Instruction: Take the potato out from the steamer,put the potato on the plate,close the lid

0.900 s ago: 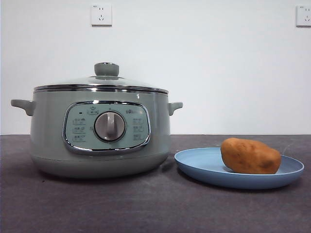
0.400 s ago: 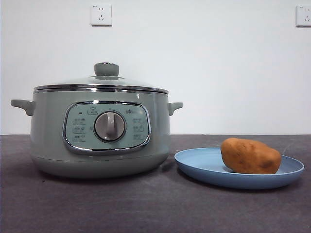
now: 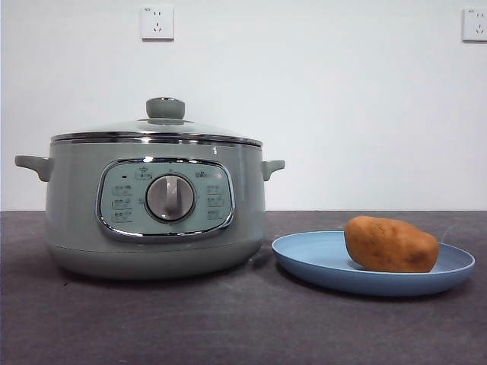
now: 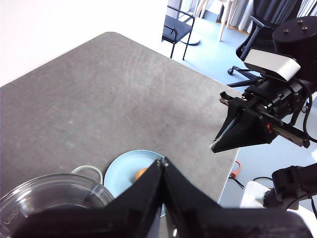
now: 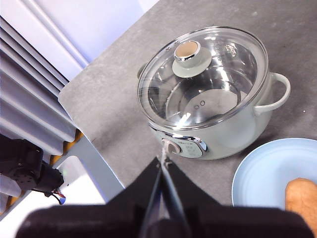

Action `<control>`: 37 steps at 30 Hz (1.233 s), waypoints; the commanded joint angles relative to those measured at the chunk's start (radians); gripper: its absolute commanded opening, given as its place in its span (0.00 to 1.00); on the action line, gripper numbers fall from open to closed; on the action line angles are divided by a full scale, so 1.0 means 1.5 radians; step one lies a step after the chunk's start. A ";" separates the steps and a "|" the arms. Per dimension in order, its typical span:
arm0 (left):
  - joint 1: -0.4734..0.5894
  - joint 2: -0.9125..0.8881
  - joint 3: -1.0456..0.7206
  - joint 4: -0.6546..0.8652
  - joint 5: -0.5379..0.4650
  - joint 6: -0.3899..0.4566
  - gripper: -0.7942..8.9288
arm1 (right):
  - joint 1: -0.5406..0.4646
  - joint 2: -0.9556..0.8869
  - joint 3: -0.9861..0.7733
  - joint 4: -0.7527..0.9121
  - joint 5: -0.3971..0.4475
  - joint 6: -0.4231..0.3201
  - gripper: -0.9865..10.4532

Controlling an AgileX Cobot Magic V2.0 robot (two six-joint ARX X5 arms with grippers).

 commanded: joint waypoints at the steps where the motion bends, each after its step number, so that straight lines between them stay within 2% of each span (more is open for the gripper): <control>1: 0.003 0.000 0.000 -0.034 0.000 0.000 0.08 | 0.000 -0.001 0.000 0.001 0.001 -0.005 0.09; 7: 0.006 -0.003 0.000 -0.034 -0.005 0.001 0.08 | 0.000 -0.001 0.000 0.001 0.002 -0.005 0.09; 10: 0.019 -0.020 0.000 -0.033 -0.023 0.050 0.08 | 0.000 -0.001 0.000 0.001 0.001 -0.005 0.09; 16: 0.023 -0.046 -0.003 -0.007 0.033 0.135 0.08 | 0.000 -0.001 0.000 0.002 0.002 -0.005 0.09; 21: 0.024 -0.076 -0.064 0.042 0.091 0.144 0.08 | 0.000 -0.001 0.000 0.001 0.001 -0.005 0.09; 27: 0.033 -0.197 -0.312 0.268 0.090 0.126 0.08 | 0.000 -0.001 0.000 0.001 0.002 -0.005 0.09; 33: 0.079 -0.389 -0.689 0.576 0.076 0.008 0.08 | 0.000 -0.001 0.000 0.001 0.001 -0.005 0.09; 35: 0.106 -0.465 -0.833 0.683 0.034 -0.051 0.08 | 0.000 -0.001 0.000 0.001 0.002 -0.005 0.09; 37: 0.131 -0.540 -0.959 0.766 -0.040 -0.103 0.08 | 0.000 -0.001 0.000 0.001 0.002 -0.005 0.09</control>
